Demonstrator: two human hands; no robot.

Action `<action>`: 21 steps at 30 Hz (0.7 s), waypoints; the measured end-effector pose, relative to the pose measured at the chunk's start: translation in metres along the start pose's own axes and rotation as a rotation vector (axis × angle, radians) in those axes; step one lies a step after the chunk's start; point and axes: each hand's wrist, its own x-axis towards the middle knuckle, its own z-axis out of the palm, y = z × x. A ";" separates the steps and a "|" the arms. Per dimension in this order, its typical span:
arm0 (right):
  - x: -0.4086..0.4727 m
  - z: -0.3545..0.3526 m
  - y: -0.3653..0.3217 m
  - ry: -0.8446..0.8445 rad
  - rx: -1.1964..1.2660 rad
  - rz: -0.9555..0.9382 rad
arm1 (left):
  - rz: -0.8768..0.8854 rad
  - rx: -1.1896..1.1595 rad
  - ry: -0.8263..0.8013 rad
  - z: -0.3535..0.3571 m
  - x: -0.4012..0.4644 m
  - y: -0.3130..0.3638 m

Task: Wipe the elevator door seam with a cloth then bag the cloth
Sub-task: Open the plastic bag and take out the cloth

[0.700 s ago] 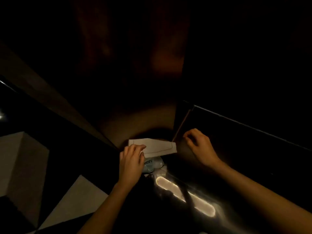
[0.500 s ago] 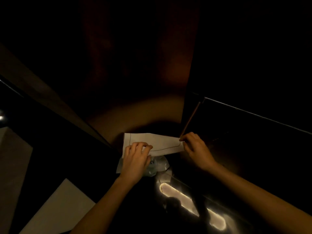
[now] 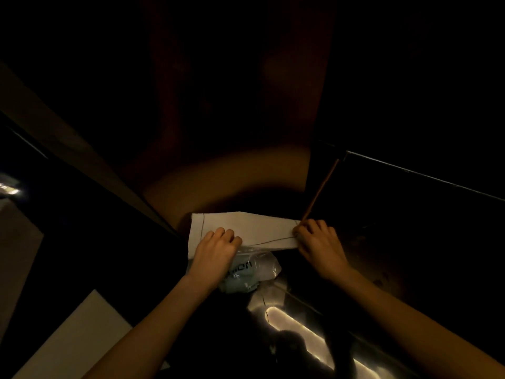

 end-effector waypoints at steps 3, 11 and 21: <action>-0.003 -0.003 -0.002 0.057 0.057 0.028 | -0.065 -0.119 0.044 -0.009 -0.003 -0.002; -0.029 -0.038 -0.024 0.201 0.923 0.493 | -0.224 -0.649 0.062 -0.035 -0.005 0.006; -0.029 -0.093 -0.042 0.081 1.433 0.567 | -0.112 -0.643 0.144 -0.098 -0.022 0.034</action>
